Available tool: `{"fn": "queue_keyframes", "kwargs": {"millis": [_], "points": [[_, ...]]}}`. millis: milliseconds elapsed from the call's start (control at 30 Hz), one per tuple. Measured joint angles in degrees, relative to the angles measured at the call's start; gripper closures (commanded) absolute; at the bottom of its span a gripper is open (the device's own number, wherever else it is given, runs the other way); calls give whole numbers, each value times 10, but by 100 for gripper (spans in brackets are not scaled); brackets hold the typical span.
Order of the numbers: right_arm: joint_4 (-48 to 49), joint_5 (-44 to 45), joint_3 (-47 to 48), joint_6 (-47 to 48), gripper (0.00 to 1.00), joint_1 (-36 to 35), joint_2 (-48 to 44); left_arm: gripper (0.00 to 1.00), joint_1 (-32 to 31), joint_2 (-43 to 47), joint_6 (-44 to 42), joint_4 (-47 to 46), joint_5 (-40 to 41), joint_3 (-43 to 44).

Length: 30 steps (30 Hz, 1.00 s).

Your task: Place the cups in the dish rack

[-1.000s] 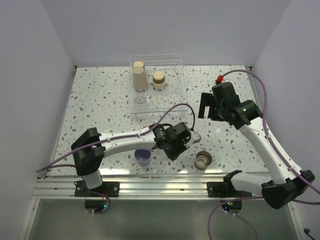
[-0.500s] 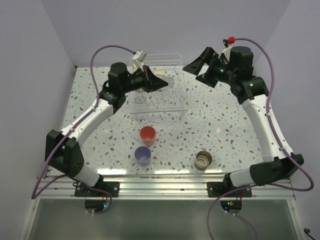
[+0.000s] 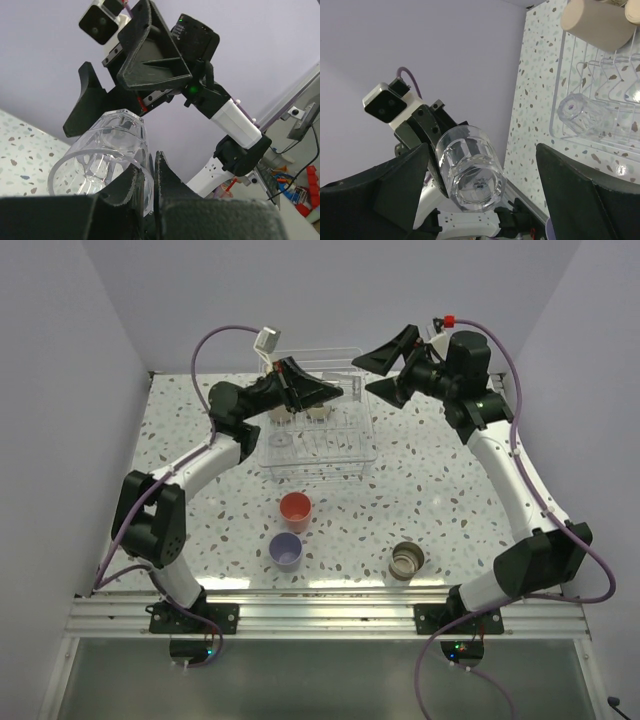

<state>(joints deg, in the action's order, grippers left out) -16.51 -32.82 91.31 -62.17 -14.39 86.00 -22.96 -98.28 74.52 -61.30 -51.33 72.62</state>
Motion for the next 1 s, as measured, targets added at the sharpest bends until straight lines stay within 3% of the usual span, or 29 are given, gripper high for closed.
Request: {"fn": "queue_keyframes", "kwargs": {"millis": [267,633,1000], "points": [[25,-12,-6,-28,14,0,2,100,3,-20,54,-81,3,0],[41,-12,-37,-50,25,-14,2,100,3,-50,64,-89,31,9],[53,-4,-42,-60,54,-21,2,100,-2,-62,64,-89,43,20]]}}
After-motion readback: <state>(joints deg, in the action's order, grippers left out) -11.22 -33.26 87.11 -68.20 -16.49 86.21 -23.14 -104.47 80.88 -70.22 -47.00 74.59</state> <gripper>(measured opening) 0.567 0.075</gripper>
